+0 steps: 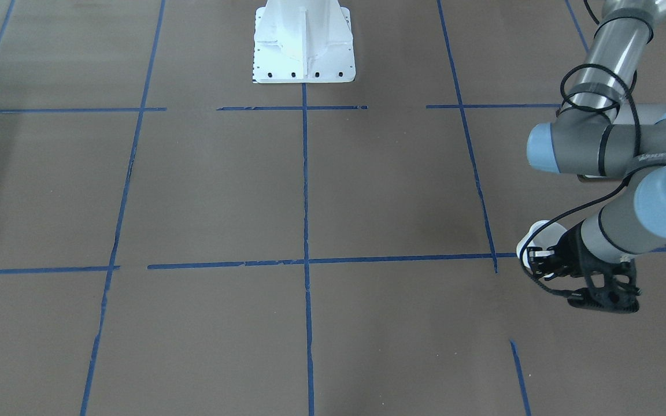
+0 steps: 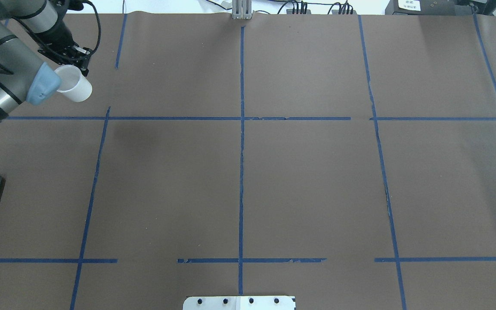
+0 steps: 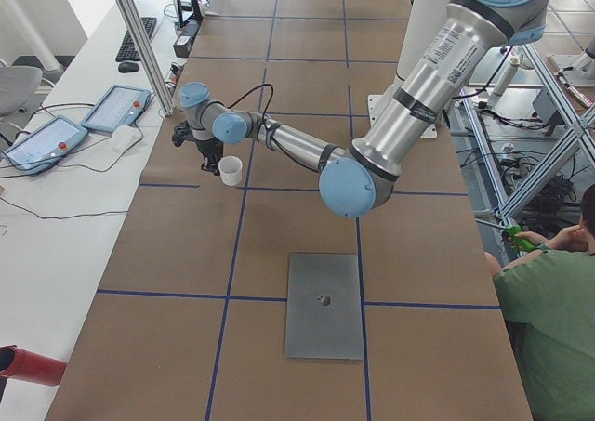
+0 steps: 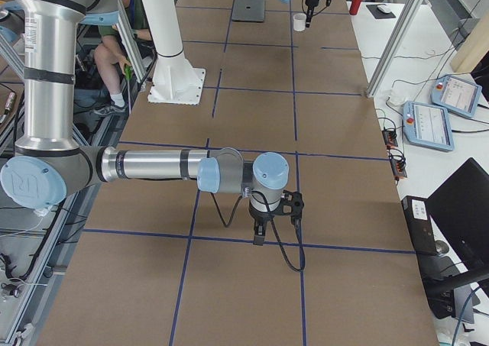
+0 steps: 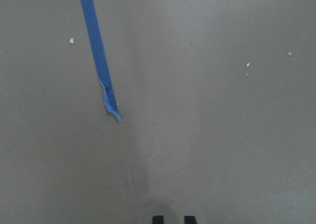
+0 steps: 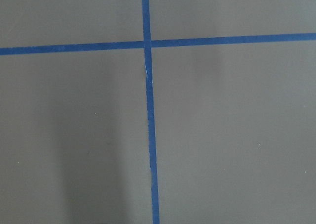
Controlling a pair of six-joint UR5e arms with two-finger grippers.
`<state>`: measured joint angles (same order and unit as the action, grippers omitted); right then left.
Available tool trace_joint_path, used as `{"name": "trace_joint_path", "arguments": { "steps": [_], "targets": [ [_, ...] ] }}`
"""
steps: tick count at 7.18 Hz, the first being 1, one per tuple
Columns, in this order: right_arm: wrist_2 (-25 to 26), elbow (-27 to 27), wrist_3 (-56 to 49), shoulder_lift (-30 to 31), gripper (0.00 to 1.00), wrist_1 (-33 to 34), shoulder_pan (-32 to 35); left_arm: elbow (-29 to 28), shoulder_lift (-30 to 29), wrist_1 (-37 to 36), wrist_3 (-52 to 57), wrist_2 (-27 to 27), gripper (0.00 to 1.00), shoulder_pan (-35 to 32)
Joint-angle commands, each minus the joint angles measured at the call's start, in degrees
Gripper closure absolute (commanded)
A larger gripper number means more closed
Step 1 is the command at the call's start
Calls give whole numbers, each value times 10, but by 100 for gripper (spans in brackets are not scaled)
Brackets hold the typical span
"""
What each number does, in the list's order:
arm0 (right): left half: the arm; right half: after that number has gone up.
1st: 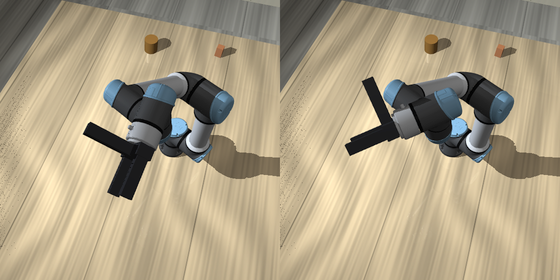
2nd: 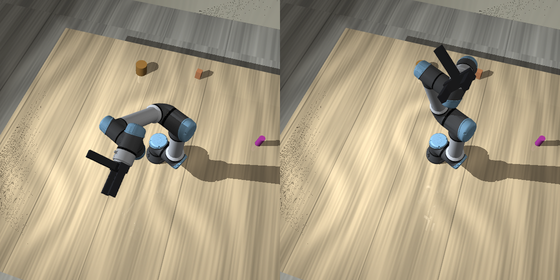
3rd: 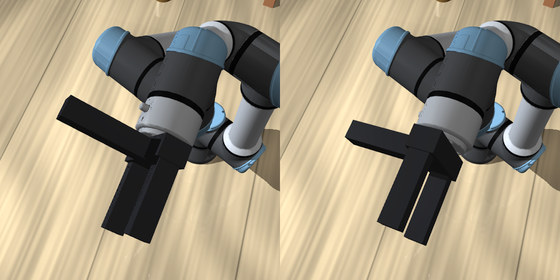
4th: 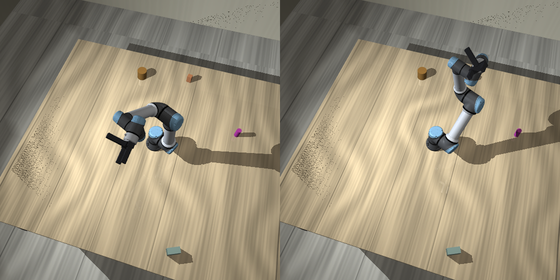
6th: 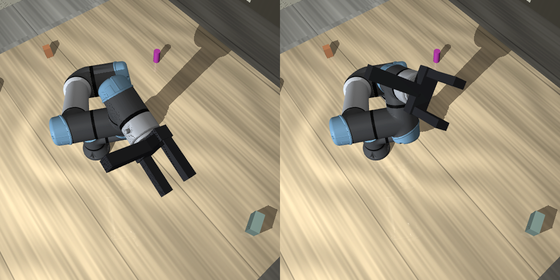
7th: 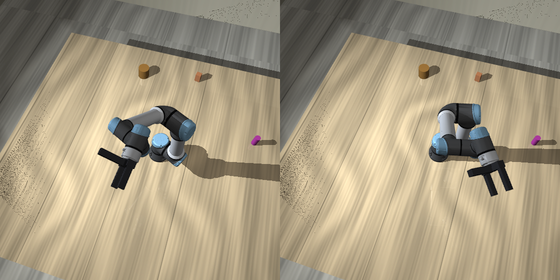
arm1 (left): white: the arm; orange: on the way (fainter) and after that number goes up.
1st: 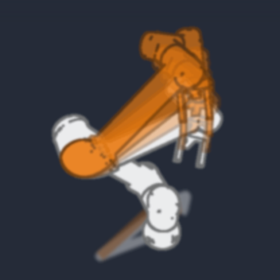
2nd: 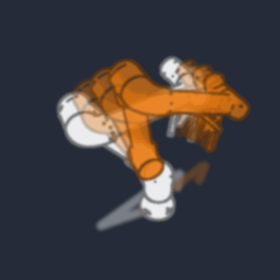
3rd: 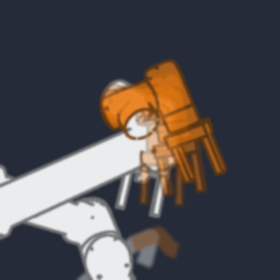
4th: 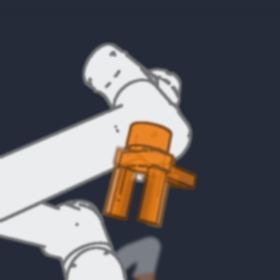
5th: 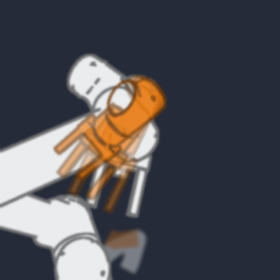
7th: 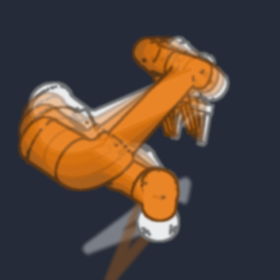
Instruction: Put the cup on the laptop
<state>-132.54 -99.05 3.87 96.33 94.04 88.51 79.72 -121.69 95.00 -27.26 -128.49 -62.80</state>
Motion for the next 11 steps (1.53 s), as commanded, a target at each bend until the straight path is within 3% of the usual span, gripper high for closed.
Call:
{"name": "trace_joint_path", "arguments": {
  "steps": [1,3,5,8,11],
  "targets": [
    [0,0,0,0,0,0,0,168,156,-45,1,-8,100,-22],
    [0,0,0,0,0,0,0,272,333,-12,4,-23,100,-28],
    [0,0,0,0,0,0,0,252,470,168,-2,-24,100,-31],
    [0,0,0,0,0,0,0,107,484,335,-2,-25,100,-43],
    [0,0,0,0,0,0,0,67,484,372,-2,-25,100,-43]
  ]
}}
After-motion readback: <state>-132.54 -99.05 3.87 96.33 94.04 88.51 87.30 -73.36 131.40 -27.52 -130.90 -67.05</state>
